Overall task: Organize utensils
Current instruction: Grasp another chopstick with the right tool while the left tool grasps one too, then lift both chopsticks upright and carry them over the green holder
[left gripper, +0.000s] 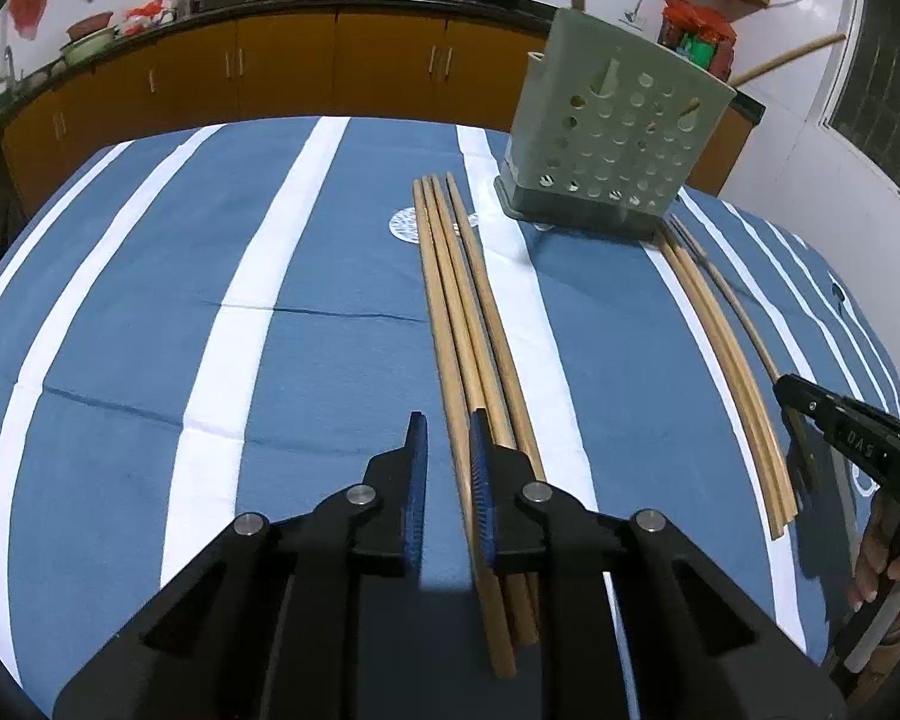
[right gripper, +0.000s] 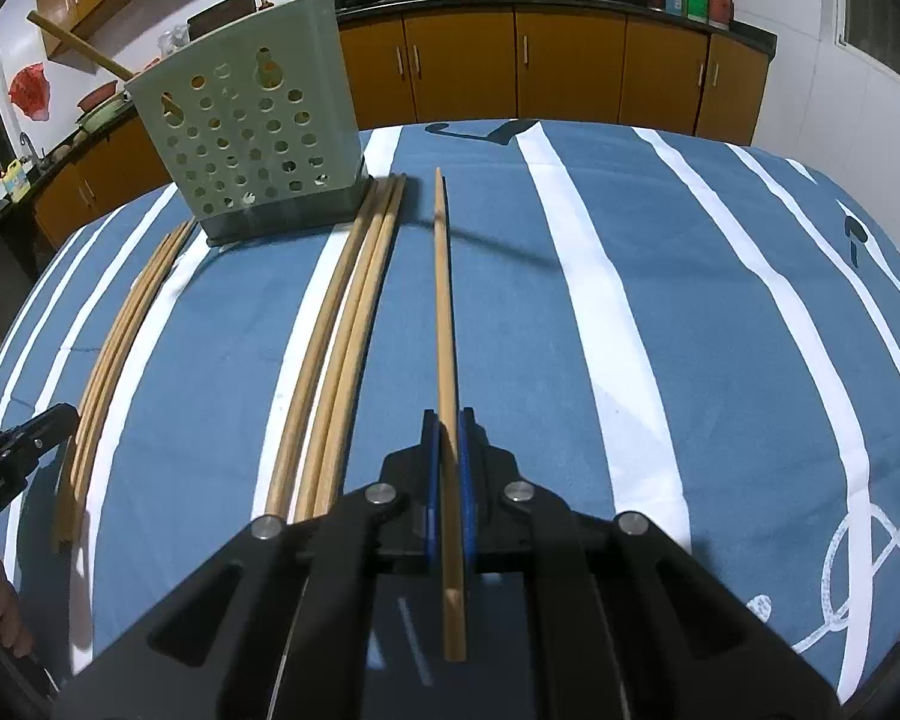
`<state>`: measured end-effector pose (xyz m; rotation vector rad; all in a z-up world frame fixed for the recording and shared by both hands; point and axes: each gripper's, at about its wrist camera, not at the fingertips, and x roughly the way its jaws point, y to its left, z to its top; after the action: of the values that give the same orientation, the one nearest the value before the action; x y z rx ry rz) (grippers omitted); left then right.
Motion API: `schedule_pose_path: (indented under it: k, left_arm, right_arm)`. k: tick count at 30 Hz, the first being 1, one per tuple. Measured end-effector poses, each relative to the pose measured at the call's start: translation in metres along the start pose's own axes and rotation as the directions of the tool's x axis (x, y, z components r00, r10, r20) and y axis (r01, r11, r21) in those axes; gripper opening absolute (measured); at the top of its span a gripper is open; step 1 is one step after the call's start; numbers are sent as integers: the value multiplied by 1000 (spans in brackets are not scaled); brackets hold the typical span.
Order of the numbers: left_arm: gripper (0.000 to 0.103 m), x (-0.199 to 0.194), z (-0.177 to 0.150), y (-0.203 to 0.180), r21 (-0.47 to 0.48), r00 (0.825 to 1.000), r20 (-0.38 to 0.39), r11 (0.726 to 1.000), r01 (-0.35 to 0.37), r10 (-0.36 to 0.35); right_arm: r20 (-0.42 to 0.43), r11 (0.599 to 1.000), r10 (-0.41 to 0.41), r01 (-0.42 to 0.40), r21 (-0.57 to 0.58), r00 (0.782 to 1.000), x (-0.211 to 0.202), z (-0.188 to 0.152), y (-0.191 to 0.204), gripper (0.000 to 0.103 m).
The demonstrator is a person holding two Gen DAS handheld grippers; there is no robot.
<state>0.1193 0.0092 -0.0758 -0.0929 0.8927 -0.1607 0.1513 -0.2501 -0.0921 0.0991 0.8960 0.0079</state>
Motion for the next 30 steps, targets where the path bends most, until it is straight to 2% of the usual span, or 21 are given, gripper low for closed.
schedule_pose_path:
  k: [6,10,15,30]
  left_arm:
    - [8,2,0,-3,14,999,2,999,-35,35]
    - [8,7,9,4,-2,998,4,998,-68,68]
    - [8,13,20,20,-39,995,10,994,-98,99]
    - [8,15,21,23,-53,996,12,995,-88,89]
  right_arm:
    - [1,1000,-1,1,-21,1000,-1,-3,5,10]
    - [4,999,8,-8,-38,1000,0,-3,9,8]
    - [25,1000,-23,23,1,999,3,2,1,8]
    - [39,1000,-25,25,18,999,8,7,-7,9]
